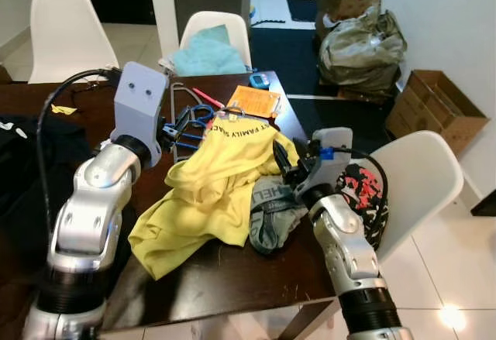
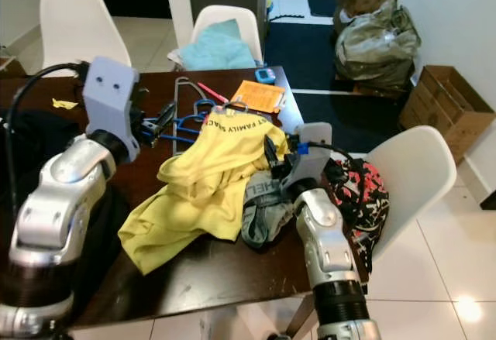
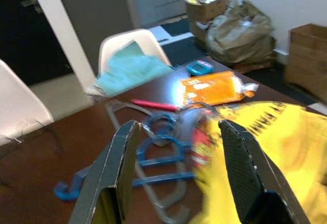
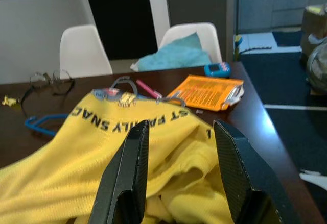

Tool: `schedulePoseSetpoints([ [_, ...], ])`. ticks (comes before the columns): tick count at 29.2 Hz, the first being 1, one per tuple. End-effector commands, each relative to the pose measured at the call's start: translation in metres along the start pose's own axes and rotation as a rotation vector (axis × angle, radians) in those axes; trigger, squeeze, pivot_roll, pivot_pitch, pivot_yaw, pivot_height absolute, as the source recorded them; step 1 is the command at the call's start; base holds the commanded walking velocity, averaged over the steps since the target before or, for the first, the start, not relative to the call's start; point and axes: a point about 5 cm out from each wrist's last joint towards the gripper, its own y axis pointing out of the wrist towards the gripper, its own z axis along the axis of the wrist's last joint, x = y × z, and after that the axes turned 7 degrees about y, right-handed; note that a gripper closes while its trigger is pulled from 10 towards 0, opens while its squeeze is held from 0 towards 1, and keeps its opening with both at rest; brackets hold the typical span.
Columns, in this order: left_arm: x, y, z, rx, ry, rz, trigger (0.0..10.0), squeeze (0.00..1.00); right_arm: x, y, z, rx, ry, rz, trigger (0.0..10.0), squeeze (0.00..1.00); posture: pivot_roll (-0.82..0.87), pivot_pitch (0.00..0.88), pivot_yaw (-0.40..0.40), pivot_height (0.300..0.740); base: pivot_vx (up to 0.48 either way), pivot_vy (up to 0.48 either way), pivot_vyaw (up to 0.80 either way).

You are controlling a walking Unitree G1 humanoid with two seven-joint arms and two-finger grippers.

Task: Hang hanger

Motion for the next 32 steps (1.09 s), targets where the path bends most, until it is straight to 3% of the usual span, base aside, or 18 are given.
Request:
schedulePoseSetpoints([
  [1,0.003,-0.002,-0.001,0.004,0.001,0.014,10.0,0.00,-0.001,0.000,0.006,0.036,0.005,0.006,10.0,0.00,-0.01,0.136,-0.009,0.740,0.000,0.000,0.00],
  [7,0.015,-0.001,-0.006,-0.014,-0.050,0.037,10.0,0.00,-0.006,0.002,0.006,0.030,0.011,0.022,10.0,0.00,0.00,0.136,-0.011,0.740,-0.306,0.000,0.00],
  [32,0.018,-0.006,-0.007,-0.008,-0.036,0.052,10.0,0.00,-0.010,-0.001,0.001,-0.002,0.013,0.034,10.0,0.00,0.00,0.135,-0.010,0.740,-0.326,0.000,0.00],
])
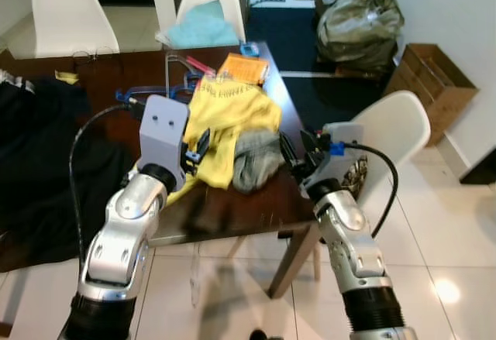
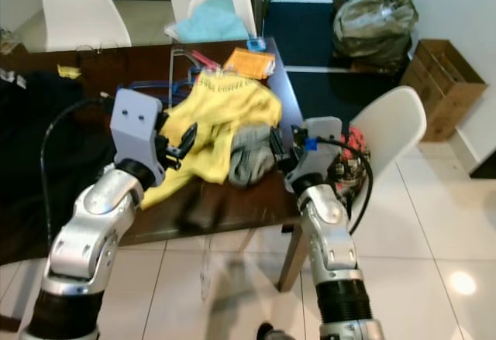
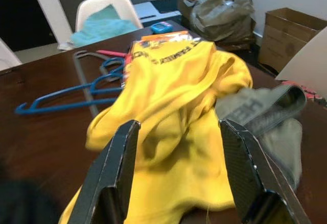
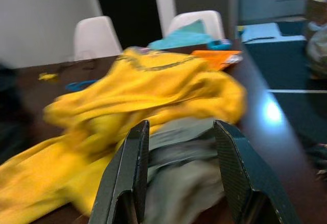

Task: Hang hanger

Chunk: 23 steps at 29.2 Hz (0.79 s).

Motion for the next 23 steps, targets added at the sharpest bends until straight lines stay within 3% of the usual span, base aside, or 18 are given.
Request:
schedulePoseSetpoints([
  [1,-0.002,-0.002,-0.001,-0.002,0.017,0.006,10.0,0.00,-0.002,-0.001,-0.003,-0.017,0.004,0.010,10.0,0.00,0.00,0.135,-0.010,0.740,-0.300,0.000,0.00],
  [6,-0.002,-0.003,-0.004,-0.009,0.020,0.005,10.0,0.00,-0.002,-0.003,-0.005,-0.028,0.002,0.009,10.0,0.00,0.00,0.134,-0.009,0.740,-0.279,0.000,0.00],
  [17,-0.012,-0.013,-0.035,-0.127,-0.033,0.089,10.0,0.00,-0.001,-0.005,-0.009,-0.045,0.000,0.002,10.0,0.00,0.00,0.125,-0.015,0.740,0.000,0.000,0.00],
  [23,-0.016,-0.014,-0.040,-0.155,-0.058,0.113,10.0,0.00,-0.002,-0.004,-0.011,-0.050,-0.001,0.006,10.0,0.00,0.00,0.122,-0.019,0.740,0.000,0.000,0.00],
])
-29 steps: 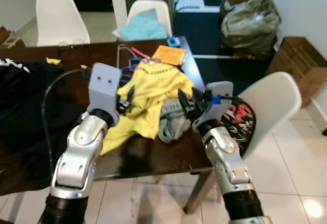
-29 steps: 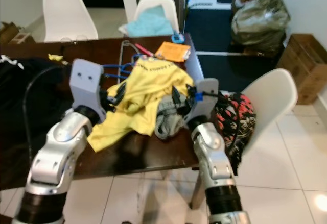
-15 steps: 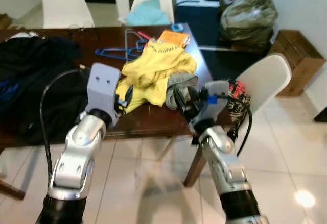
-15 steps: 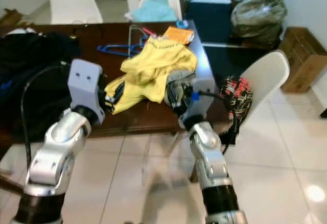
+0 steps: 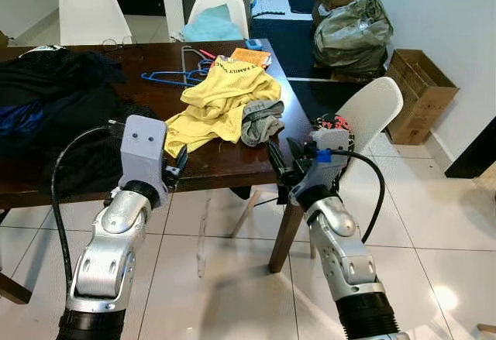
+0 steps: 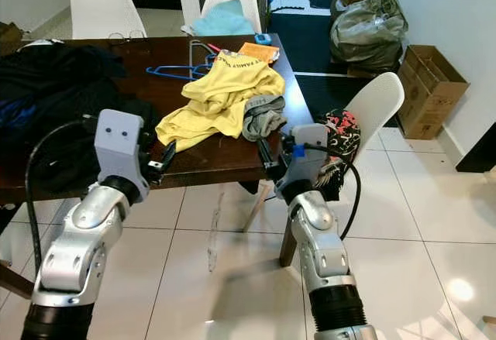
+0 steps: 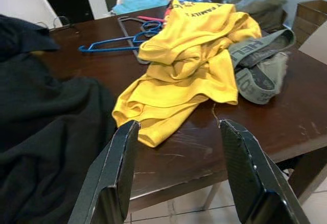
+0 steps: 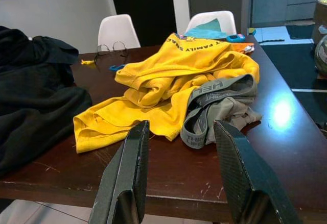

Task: Hang hanger

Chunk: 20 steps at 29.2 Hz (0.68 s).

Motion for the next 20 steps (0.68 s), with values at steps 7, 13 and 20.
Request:
schedulePoseSetpoints([
  [7,0.003,0.000,-0.005,-0.022,0.017,-0.052,10.0,0.00,0.001,-0.001,-0.008,-0.029,0.002,-0.010,10.0,0.00,0.01,0.117,-0.023,0.740,0.000,0.000,0.00],
  [13,0.006,0.001,0.001,0.005,0.035,-0.061,10.0,0.00,0.000,-0.003,-0.014,-0.049,0.010,-0.009,10.0,0.00,0.01,0.109,-0.030,0.740,0.000,0.244,0.00],
  [20,0.006,0.002,0.004,0.012,0.028,-0.063,10.0,0.00,0.000,-0.002,-0.013,-0.049,0.011,-0.009,10.0,0.00,0.02,0.109,-0.029,0.740,0.000,0.480,0.00],
])
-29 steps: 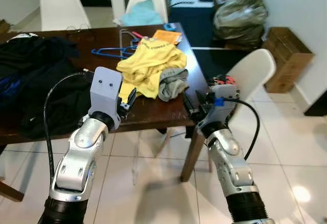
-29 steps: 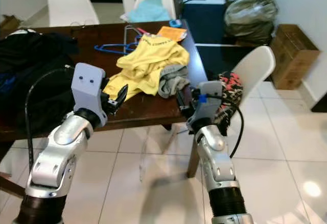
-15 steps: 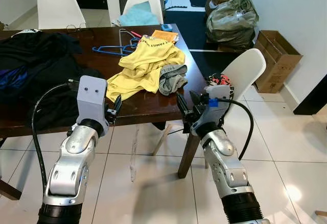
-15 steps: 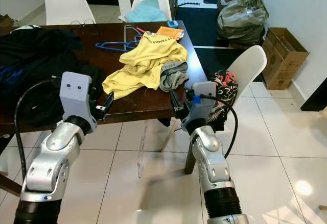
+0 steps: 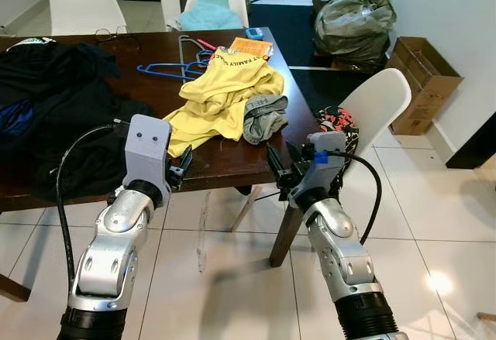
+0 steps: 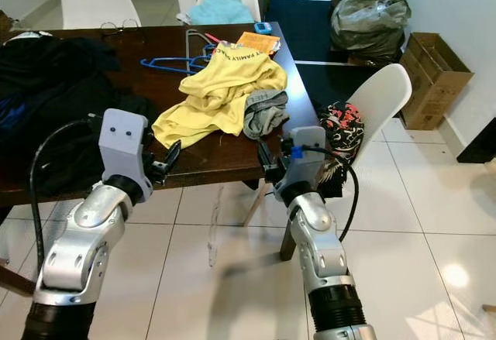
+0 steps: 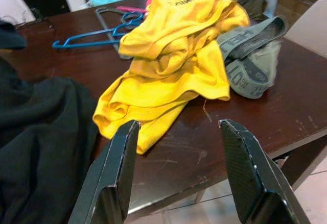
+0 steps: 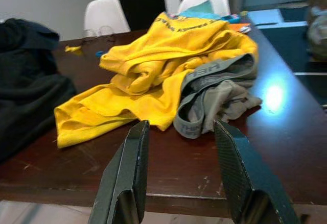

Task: Hang hanger

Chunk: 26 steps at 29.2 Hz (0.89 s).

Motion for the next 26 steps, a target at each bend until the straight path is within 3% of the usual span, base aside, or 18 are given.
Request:
schedulePoseSetpoints([
  [1,-0.003,0.000,-0.001,-0.010,0.011,0.002,10.0,0.00,-0.003,-0.001,-0.006,-0.019,0.008,0.005,10.0,0.00,0.02,0.109,-0.029,0.740,0.000,0.480,0.00],
  [20,-0.008,0.000,0.002,-0.001,0.008,0.017,10.0,0.00,-0.003,0.000,-0.007,-0.020,0.011,0.003,10.0,0.00,0.02,0.123,-0.026,0.740,0.000,0.480,0.00],
  [26,-0.014,0.000,0.000,-0.030,0.002,0.057,10.0,0.00,-0.003,0.000,-0.006,-0.019,0.011,0.001,10.0,0.00,0.02,0.129,-0.023,0.740,0.000,-0.077,0.00],
])
